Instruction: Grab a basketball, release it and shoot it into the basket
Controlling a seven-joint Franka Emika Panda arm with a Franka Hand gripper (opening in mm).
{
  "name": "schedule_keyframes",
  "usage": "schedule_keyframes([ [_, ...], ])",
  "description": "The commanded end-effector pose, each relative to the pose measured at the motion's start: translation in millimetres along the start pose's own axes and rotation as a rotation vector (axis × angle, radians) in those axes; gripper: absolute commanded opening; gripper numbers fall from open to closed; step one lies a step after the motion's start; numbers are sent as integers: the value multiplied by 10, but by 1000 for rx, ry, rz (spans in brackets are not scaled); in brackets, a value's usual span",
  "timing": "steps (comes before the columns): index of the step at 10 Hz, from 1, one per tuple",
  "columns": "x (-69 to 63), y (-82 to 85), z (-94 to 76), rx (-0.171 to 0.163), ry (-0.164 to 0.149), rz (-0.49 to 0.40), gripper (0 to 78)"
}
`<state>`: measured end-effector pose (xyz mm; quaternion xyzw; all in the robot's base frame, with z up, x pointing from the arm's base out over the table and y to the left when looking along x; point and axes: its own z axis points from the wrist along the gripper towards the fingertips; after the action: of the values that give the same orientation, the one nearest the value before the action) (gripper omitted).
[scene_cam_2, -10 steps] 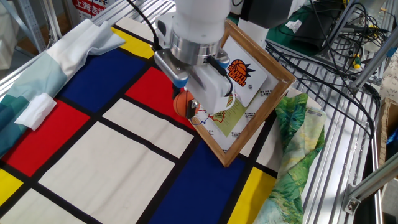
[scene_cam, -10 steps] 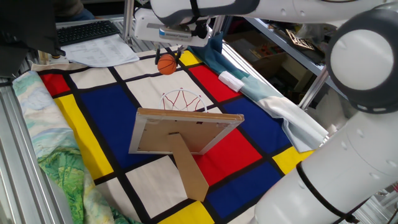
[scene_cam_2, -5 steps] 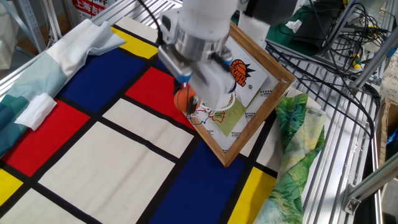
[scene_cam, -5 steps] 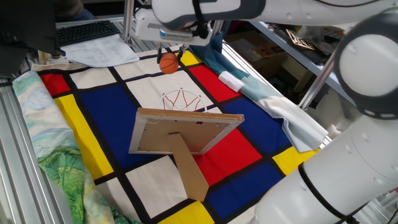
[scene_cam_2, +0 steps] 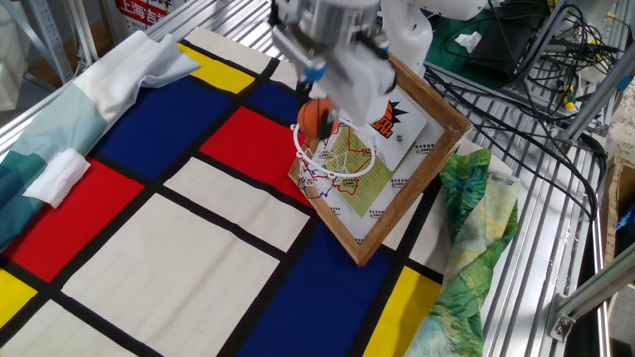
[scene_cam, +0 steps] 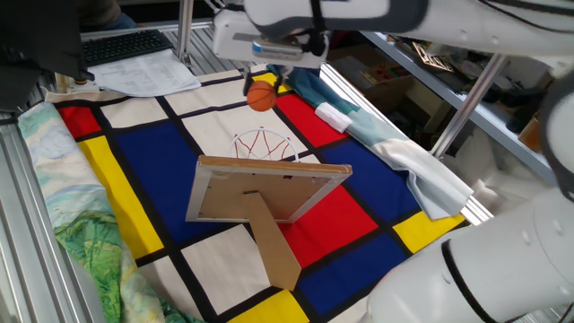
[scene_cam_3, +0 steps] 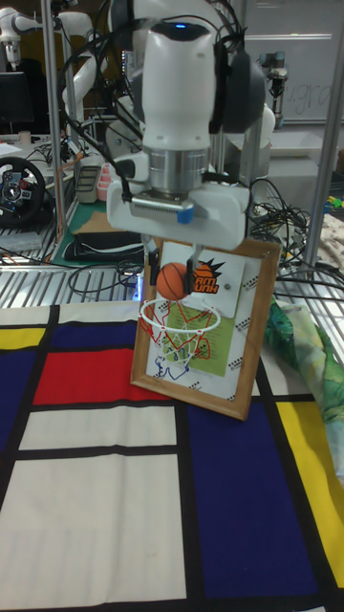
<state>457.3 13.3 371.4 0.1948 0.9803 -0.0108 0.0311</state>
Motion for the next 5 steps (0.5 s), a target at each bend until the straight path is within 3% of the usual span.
schedule_keyframes([
  [1,338,-268,-36,-33,0,-38,13],
  [3,378,-271,-27,-33,-2,-33,13],
  [5,470,-177,75,-42,-27,-4,13],
])
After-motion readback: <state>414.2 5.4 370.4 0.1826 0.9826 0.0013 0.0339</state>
